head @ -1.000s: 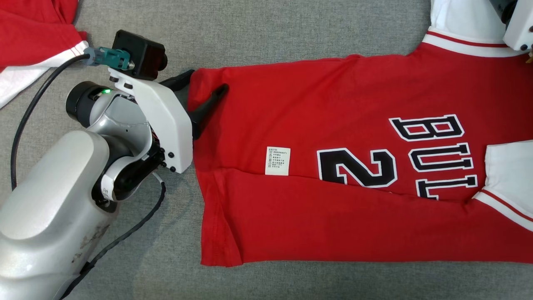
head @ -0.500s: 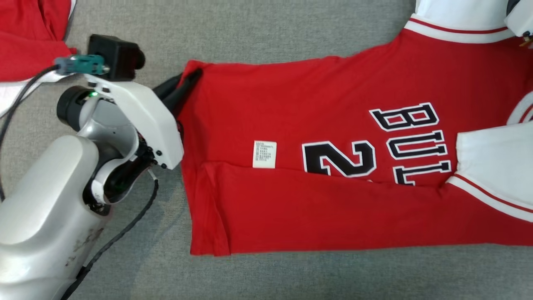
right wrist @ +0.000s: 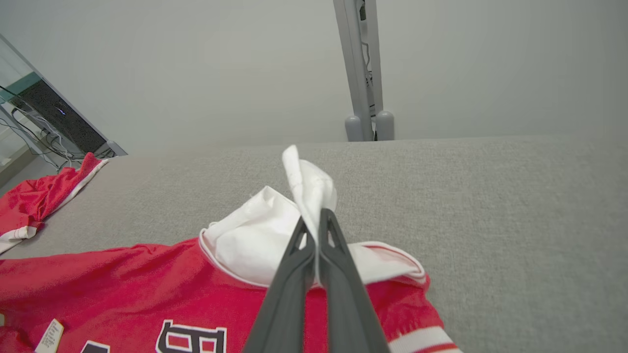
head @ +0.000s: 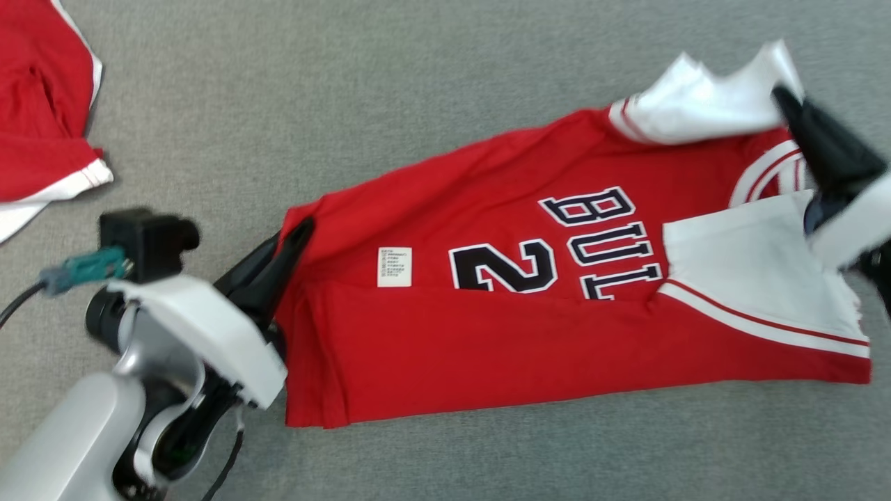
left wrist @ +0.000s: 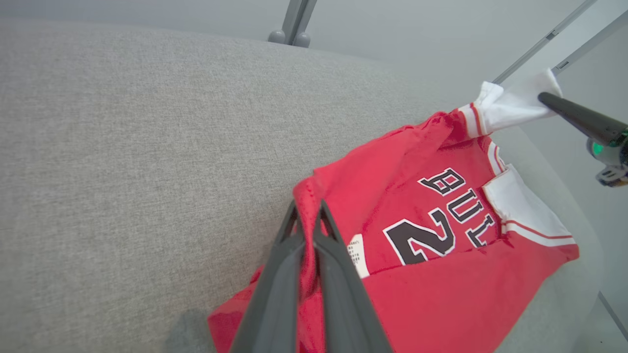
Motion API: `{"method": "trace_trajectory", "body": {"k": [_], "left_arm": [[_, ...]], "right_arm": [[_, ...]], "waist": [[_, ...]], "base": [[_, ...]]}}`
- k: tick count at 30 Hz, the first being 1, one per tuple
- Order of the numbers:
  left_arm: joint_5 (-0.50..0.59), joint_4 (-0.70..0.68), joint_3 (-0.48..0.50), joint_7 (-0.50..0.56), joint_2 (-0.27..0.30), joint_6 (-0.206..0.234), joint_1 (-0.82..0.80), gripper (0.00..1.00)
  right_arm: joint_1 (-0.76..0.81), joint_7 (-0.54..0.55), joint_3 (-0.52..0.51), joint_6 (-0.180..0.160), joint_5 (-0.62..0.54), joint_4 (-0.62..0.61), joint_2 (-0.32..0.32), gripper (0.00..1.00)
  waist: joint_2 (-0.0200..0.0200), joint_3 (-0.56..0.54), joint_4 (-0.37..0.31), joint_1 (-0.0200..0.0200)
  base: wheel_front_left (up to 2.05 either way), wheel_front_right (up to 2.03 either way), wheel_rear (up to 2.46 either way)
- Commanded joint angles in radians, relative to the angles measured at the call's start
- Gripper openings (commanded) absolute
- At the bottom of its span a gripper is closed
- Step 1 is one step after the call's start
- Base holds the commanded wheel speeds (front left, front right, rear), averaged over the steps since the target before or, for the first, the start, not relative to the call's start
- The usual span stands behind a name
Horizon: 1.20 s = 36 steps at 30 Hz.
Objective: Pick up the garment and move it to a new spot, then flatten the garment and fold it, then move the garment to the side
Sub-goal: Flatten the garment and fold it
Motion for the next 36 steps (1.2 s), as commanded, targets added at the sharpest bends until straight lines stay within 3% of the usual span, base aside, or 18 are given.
{"method": "trace_trajectory", "body": {"k": [1, 5, 9, 17, 18, 19, 20, 23, 26, 28, 31, 36], "left_arm": [[-0.016, -0.016, 0.021, -0.019, 0.011, 0.013, 0.039, 0.0], [-0.057, -0.047, 0.076, -0.08, 0.029, 0.045, 0.177, 0.0], [-0.085, -0.026, 0.095, -0.117, 0.028, 0.041, 0.258, 0.0], [-0.1, 0.052, 0.085, -0.132, 0.011, 0.028, 0.296, 0.0], [-0.094, 0.063, 0.08, -0.129, 0.014, 0.027, 0.298, 0.3], [-0.09, 0.07, 0.076, -0.131, 0.013, 0.024, 0.298, 0.81], [-0.08, 0.076, 0.068, -0.134, 0.015, 0.022, 0.3, 1.0], [0.003, 0.08, 0.035, -0.144, 0.06, 0.044, 0.322, 1.0], [0.125, 0.045, 0.051, -0.238, 0.079, 0.142, 0.345, 1.0], [0.179, 0.011, 0.069, -0.326, 0.058, 0.199, 0.37, 1.0], [0.267, -0.013, 0.058, -0.435, 0.031, 0.243, 0.382, 1.0], [0.385, 0.043, 0.006, -0.529, -0.041, 0.266, 0.356, 1.0]], "right_arm": [[0.056, -0.017, -0.017, 0.0, 0.012, -0.03, -0.004, 0.0], [0.238, -0.045, -0.064, 0.0, 0.007, -0.117, 0.008, 0.0], [0.364, -0.061, -0.112, 0.0, -0.01, -0.144, 0.048, 0.0], [0.441, -0.027, -0.099, 0.0, -0.094, -0.131, 0.123, 0.0], [0.441, -0.024, -0.101, 0.0, -0.118, -0.122, 0.121, 0.42], [0.441, -0.023, -0.108, 0.0, -0.135, -0.11, 0.123, 1.0], [0.442, -0.016, -0.114, 0.0, -0.156, -0.097, 0.124, 1.0], [0.45, 0.031, -0.124, 0.001, -0.181, -0.108, 0.11, 1.0], [0.435, 0.066, -0.193, 0.001, -0.201, -0.141, 0.099, 1.0], [0.417, 0.109, -0.23, 0.0, -0.233, -0.148, 0.096, 1.0], [0.375, 0.192, -0.251, 0.0, -0.288, -0.122, 0.112, 1.0], [0.302, 0.301, -0.233, 0.0, -0.361, -0.002, 0.147, 1.0]], "waist": [[0.0, -0.045, -0.042, -0.0001], [0.0, -0.076, -0.078, -0.0001], [0.0, -0.093, -0.096, -0.0001], [0.0, -0.104, -0.115, -0.0001], [0.0, -0.107, -0.116, -0.0001], [0.0, -0.11, -0.116, -0.0001], [0.0, -0.114, -0.116, -0.0001], [0.0, -0.133, -0.117, -0.0001], [0.0, -0.148, -0.12, -0.0001], [0.0, -0.155, -0.117, -0.0001], [0.0, -0.158, -0.098, -0.0001], [0.0, -0.146, -0.053, -0.0001]], "base": [[0.0, 0.0, 0.0], [0.0, 0.0, 0.0], [0.0, 0.0, 0.0], [0.0, 0.0, 0.0], [0.0, 0.0, 0.0], [0.0, 0.0, 0.0], [0.0, 0.0, 0.0], [0.0, 0.0, 0.0], [0.0, 0.0, 0.0], [0.0, 0.0, 0.0], [0.0, 0.0, 0.0], [0.0, 0.0, 0.0]]}}
